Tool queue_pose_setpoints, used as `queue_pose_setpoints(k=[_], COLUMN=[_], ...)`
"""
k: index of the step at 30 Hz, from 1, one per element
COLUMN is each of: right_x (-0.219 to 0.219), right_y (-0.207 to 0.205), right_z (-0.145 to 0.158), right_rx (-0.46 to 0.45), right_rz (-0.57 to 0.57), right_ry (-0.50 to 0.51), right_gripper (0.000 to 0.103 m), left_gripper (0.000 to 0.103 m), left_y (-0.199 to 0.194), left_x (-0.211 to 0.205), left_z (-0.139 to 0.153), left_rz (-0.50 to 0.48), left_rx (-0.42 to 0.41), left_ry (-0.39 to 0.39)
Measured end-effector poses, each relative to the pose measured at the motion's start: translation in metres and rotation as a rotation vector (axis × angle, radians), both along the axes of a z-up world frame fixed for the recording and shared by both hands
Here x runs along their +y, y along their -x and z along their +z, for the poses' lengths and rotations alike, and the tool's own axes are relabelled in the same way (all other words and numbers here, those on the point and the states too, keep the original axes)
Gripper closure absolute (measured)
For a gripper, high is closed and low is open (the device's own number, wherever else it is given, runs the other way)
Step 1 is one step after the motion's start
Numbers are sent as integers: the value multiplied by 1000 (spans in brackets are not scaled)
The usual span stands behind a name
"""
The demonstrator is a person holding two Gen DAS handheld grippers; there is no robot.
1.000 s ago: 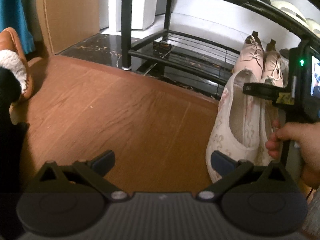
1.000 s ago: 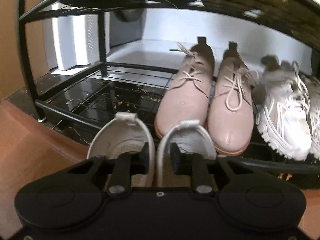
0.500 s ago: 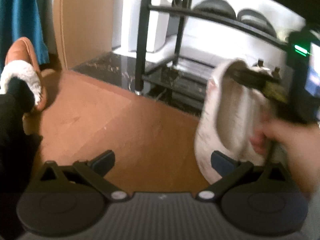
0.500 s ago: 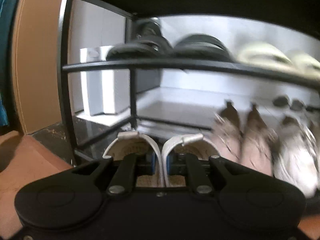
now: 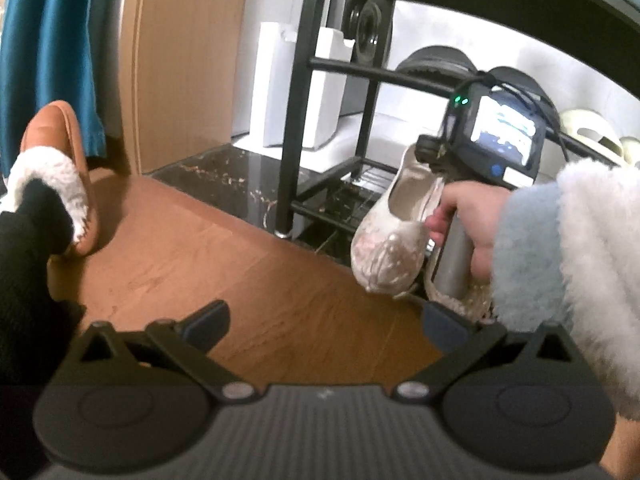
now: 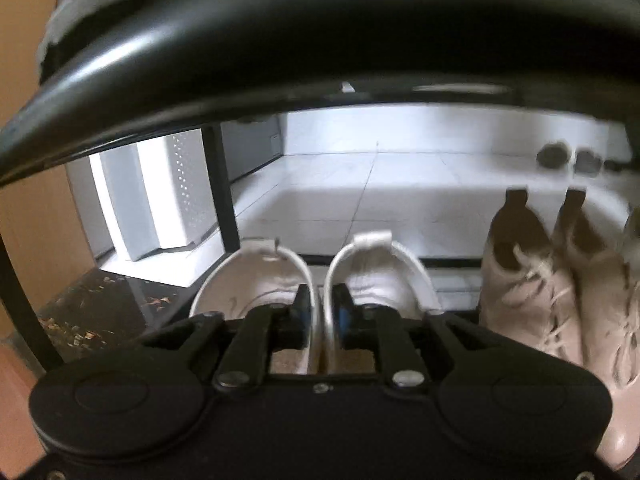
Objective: Organize scattered shoes
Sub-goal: 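Push the held white flats onto the lower shelf beside the pink lace-ups with the right tool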
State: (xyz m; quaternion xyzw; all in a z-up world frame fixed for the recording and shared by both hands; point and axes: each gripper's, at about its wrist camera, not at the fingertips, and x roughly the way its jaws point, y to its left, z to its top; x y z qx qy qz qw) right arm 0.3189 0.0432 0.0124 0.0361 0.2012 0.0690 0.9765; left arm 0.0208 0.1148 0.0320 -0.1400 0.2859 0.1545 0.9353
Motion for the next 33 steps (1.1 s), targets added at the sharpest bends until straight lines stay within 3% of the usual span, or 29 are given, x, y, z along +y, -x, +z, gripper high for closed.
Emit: queue_pose_setpoints(k=[1, 4, 12, 15, 17, 20, 22, 25, 30, 33], right_x=[-2, -8, -27, -47, -57, -67, -71, -66, -64, -65], right_y=[0, 14, 64, 95, 104, 103, 91, 80, 66, 57], right_z=[2, 12, 30, 39, 36, 22, 11, 2, -9, -16], right_rx=[13, 10, 42, 31, 50, 108, 185, 238, 288, 314], right_rz=[4, 1, 84, 105, 109, 117, 163, 245, 234, 230], right_ry=[-21, -58, -138, -80, -26, 84, 98, 105, 125, 107], right_gripper=[53, 34, 32, 15, 15, 26, 34, 34, 24, 28], left_gripper=[1, 1, 1, 1, 1, 1, 1, 1, 1, 1], left_y=[0, 4, 8, 9, 9, 8, 8, 7, 3, 2], left_x=[2, 3, 0, 1, 0, -3, -6, -7, -5, -4], left_z=[0, 2, 7, 8, 8, 6, 6, 4, -1, -2], left_rz=[4, 10, -1, 2, -4, -19, -30, -34, -36, -33], left_rx=[-1, -12, -29, -33, -29, -22, -18, -9, 15, 22], left_ry=[8, 27, 27, 38, 44, 37, 24, 18, 29, 40])
